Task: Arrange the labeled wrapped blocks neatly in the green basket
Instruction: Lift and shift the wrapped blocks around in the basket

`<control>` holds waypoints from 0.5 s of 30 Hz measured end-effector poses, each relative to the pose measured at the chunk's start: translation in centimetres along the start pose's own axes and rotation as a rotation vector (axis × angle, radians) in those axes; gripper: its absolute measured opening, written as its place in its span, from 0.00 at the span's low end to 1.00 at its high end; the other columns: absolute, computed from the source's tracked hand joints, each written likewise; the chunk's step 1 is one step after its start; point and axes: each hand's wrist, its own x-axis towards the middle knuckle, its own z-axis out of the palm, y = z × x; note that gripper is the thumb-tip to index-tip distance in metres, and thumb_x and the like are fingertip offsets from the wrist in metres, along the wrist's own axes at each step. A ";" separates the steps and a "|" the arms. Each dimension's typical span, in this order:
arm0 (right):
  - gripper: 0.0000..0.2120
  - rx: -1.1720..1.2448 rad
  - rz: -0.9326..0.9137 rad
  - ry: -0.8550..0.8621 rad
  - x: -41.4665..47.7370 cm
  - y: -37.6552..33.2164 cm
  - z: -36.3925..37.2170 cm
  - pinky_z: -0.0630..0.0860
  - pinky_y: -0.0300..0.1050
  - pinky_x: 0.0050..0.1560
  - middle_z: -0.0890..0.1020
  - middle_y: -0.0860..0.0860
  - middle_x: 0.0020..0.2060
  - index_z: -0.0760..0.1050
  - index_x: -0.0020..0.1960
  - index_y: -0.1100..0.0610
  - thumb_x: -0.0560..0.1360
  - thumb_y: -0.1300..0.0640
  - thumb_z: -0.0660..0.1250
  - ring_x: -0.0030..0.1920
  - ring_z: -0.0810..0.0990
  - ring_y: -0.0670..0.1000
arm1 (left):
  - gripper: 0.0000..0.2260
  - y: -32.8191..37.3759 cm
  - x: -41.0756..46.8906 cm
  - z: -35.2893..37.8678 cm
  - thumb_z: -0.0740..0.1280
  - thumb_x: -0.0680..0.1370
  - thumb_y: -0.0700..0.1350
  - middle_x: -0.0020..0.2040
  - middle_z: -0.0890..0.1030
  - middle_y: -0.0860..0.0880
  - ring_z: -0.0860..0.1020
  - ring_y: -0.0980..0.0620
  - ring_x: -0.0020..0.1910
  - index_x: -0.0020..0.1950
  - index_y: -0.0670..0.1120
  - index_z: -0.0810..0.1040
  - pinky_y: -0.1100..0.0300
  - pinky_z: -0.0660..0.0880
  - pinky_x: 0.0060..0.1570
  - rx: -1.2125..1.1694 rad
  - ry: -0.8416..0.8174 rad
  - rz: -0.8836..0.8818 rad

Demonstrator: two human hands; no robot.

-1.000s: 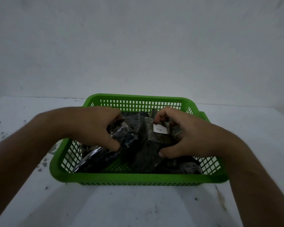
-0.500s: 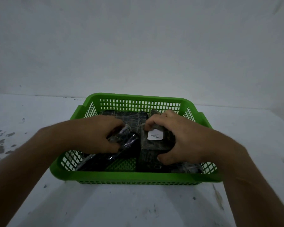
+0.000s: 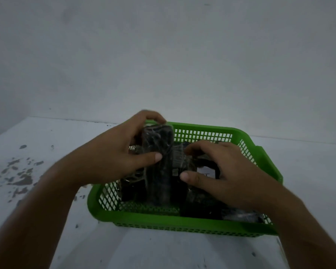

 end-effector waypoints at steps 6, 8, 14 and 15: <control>0.21 0.136 -0.029 0.068 0.1 -1.4 1.1 0.58 0.54 0.71 0.72 0.18 0.51 0.67 0.62 0.33 0.74 0.30 0.49 0.58 0.63 0.23 | 0.12 1.7 -0.5 -1.2 0.69 0.73 0.35 0.49 0.78 0.38 0.79 0.38 0.52 0.53 0.42 0.71 0.35 0.76 0.48 -0.175 0.038 0.198; 0.15 0.131 -0.026 0.072 0.1 -1.6 0.9 0.58 0.53 0.70 0.68 0.14 0.50 0.66 0.60 0.31 0.76 0.32 0.49 0.56 0.61 0.20 | 0.11 1.7 -0.8 -1.4 0.67 0.73 0.33 0.50 0.77 0.37 0.78 0.37 0.53 0.52 0.42 0.70 0.35 0.75 0.48 -0.221 0.024 0.227; 0.18 0.222 -0.079 0.106 0.0 -1.7 0.9 0.73 0.49 0.61 0.76 0.29 0.57 0.68 0.64 0.34 0.75 0.35 0.57 0.61 0.73 0.37 | 0.21 1.5 -1.9 -3.1 0.69 0.69 0.31 0.58 0.76 0.41 0.77 0.45 0.60 0.54 0.49 0.66 0.57 0.78 0.53 -0.448 -0.012 0.216; 0.20 0.246 -0.090 0.132 0.0 -1.7 0.9 0.76 0.47 0.59 0.77 0.33 0.57 0.68 0.65 0.36 0.75 0.35 0.59 0.60 0.75 0.40 | 0.24 1.6 -2.3 -3.4 0.72 0.68 0.31 0.60 0.75 0.42 0.78 0.46 0.60 0.55 0.51 0.66 0.57 0.78 0.54 -0.412 -0.039 0.193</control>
